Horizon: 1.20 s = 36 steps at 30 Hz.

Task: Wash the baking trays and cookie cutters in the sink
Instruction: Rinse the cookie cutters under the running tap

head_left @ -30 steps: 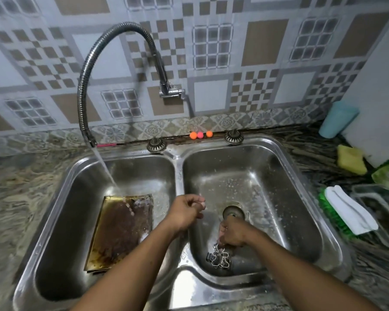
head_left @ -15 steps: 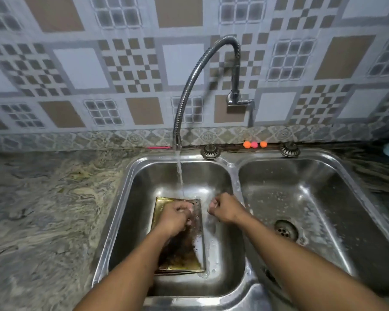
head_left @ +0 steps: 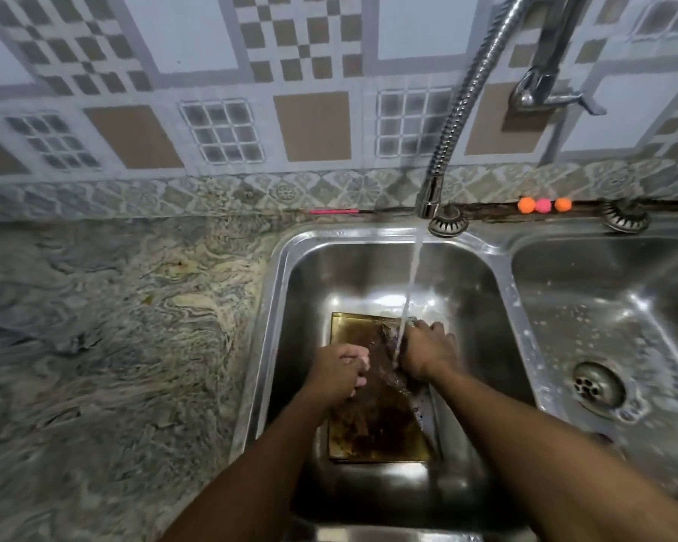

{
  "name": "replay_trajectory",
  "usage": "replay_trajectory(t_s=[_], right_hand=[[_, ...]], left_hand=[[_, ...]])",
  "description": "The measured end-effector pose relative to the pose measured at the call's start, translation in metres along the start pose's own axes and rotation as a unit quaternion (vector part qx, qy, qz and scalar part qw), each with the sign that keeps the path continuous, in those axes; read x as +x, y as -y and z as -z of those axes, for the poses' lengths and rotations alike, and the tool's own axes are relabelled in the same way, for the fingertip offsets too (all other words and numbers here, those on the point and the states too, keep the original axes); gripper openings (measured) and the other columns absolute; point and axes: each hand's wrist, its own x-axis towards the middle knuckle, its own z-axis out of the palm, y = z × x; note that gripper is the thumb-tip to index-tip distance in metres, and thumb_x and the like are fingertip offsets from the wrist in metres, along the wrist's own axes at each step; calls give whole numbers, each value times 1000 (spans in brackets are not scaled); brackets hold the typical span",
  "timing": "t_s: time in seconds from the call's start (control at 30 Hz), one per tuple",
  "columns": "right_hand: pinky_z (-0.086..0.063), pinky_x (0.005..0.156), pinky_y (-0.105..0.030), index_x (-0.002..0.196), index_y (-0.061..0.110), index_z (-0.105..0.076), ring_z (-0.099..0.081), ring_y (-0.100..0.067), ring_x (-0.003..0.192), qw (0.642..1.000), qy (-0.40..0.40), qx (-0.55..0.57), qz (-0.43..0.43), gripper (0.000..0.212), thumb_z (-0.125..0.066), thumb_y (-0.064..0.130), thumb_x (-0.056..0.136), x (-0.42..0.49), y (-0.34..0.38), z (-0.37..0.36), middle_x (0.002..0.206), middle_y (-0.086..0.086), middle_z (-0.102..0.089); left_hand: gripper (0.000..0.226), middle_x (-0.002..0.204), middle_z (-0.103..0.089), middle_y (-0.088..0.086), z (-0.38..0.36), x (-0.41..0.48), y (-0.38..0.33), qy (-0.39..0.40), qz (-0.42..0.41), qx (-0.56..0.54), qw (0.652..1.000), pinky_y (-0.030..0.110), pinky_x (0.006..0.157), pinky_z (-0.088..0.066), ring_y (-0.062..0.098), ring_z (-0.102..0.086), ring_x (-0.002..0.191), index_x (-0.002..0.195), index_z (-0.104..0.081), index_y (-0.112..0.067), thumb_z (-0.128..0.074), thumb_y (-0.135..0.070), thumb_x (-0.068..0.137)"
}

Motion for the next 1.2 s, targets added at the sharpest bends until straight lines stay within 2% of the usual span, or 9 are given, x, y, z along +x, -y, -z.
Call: replay_trajectory(t_s=[0.1, 0.3, 0.47, 0.63, 0.77, 0.9, 1.0, 1.1, 1.2], right_hand=[[-36, 107, -47, 130, 28, -57, -41, -29, 128, 999, -23, -27, 0, 46, -70, 32, 86, 2, 1, -10, 141, -4, -52], [-47, 93, -42, 98, 20, -67, -61, -27, 103, 998, -59, 7, 14, 8, -62, 18, 92, -13, 1, -12, 102, -6, -69], [-42, 67, -34, 87, 21, -55, -62, -24, 86, 965, -64, 254, 25, 8, -57, 28, 86, -28, 15, 51, 88, -1, -61], [-43, 73, -37, 92, 26, -56, -58, -22, 90, 958, -96, 228, 144, 15, -54, 36, 81, -58, 18, 119, 95, 3, -58], [-45, 80, -26, 111, 20, -65, -55, -14, 96, 930, -239, 103, 260, 30, -72, 17, 82, -70, 0, 133, 108, 0, -56], [-53, 86, -30, 108, 23, -69, -60, -8, 92, 900, -289, 263, 195, 26, -77, 20, 83, -84, 3, 143, 101, 8, -62], [-53, 86, -29, 108, 24, -71, -62, -9, 93, 889, -300, 225, 261, 29, -73, 11, 82, -95, 11, 149, 102, 8, -66], [-52, 86, -24, 105, 23, -70, -63, -6, 95, 883, -301, 214, 291, 29, -70, 6, 82, -106, 12, 150, 102, 11, -67], [-57, 87, -32, 95, 26, -70, -67, -1, 90, 884, -259, 331, 203, 28, -71, 0, 84, -107, 3, 143, 93, 16, -70]], left_hand=[[11, 102, -74, 9, 2, 2, 3, 6, -2, -2, 1000, 25, 55, -49, 18, -70, 79, 104, -69, -19, -64, -15, 95], [20, 102, -74, 5, 4, 1, 0, -2, -1, -26, 1000, 26, 61, -51, 17, -69, 80, 115, -69, -14, -64, -15, 96], [37, 117, -68, 4, -3, -4, -22, -10, 3, -122, 993, 34, 83, -61, 24, -71, 98, 130, -59, -20, -69, -26, 95], [27, 106, -74, 19, -23, -11, -59, 8, -17, -309, 951, 33, 75, -60, 31, -76, 90, 124, -62, -14, -62, -25, 99], [24, 99, -73, 23, -31, -23, -86, 28, -29, -389, 920, 32, 75, -59, 29, -74, 90, 120, -65, -4, -55, -17, 102], [27, 104, -74, 20, -41, -35, -98, 69, -19, -452, 889, 32, 78, -58, 26, -75, 89, 123, -64, -4, -47, -15, 106], [32, 108, -73, 20, -49, -39, -107, 84, -27, -469, 879, 32, 80, -58, 23, -73, 88, 129, -60, 0, -38, -8, 107], [31, 111, -71, 22, -49, -43, -116, 57, -55, -455, 887, 30, 78, -59, 25, -72, 91, 125, -63, 1, -41, -1, 103], [24, 115, -71, 14, -43, -39, -123, -60, -126, -312, 940, 32, 87, -60, 25, -71, 103, 120, -68, -8, -57, -4, 99]])
